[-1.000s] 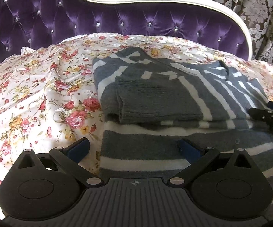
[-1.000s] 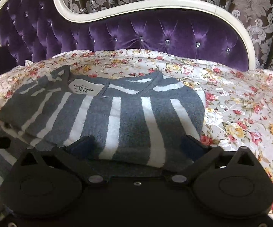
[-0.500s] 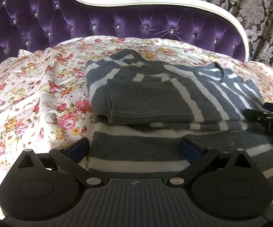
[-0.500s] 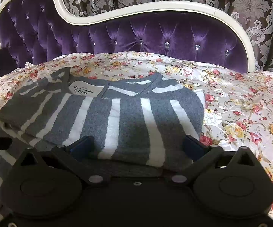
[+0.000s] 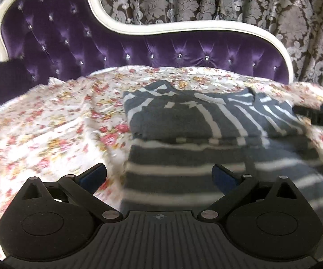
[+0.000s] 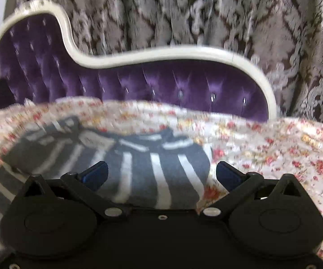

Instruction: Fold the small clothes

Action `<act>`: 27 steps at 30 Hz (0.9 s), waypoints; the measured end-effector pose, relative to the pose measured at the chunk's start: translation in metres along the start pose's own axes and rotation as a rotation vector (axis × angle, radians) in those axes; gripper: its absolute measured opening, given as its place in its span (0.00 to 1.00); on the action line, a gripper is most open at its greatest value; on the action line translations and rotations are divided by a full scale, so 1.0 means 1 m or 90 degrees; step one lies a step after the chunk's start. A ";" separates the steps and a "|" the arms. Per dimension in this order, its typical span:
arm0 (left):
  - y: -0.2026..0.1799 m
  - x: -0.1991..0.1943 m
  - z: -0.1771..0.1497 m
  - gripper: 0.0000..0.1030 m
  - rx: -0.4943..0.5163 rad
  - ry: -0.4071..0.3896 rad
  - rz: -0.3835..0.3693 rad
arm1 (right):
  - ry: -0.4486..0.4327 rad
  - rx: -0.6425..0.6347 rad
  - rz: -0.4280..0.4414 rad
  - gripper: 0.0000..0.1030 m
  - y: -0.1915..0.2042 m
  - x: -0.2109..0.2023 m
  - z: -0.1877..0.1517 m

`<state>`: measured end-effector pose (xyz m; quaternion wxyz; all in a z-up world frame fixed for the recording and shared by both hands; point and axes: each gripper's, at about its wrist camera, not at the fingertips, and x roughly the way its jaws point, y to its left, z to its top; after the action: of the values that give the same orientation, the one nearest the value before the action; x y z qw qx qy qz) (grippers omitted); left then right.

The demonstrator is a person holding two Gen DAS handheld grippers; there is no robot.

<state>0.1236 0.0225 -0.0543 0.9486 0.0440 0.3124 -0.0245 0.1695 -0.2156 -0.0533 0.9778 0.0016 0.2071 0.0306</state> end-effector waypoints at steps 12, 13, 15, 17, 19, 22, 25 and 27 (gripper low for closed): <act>-0.007 -0.093 -0.056 0.98 0.029 0.013 0.025 | 0.005 0.069 0.072 0.99 0.008 -0.109 -0.005; -0.007 -0.099 -0.061 0.98 0.025 0.014 0.027 | 0.007 0.074 0.075 0.99 0.009 -0.119 -0.009; -0.006 -0.112 -0.072 0.98 0.011 0.016 0.024 | 0.015 0.085 0.078 0.99 0.010 -0.135 -0.015; -0.005 -0.121 -0.082 0.98 -0.004 0.020 0.019 | 0.025 0.094 0.086 0.99 0.010 -0.150 -0.023; -0.004 -0.127 -0.091 0.98 -0.017 0.029 0.016 | 0.036 0.097 0.089 0.99 0.011 -0.161 -0.031; -0.004 -0.132 -0.099 0.98 -0.026 0.039 0.008 | 0.056 0.100 0.089 0.99 0.014 -0.175 -0.044; -0.005 -0.134 -0.104 0.98 -0.020 0.044 0.003 | 0.078 0.127 0.092 0.99 0.012 -0.183 -0.055; -0.005 -0.132 -0.105 0.98 -0.021 0.050 0.002 | 0.094 0.145 0.091 0.99 0.011 -0.186 -0.061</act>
<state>-0.0453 0.0305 -0.0604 0.9363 0.0296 0.3495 -0.0164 -0.0254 -0.2163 -0.0341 0.9487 0.1251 0.2800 0.0766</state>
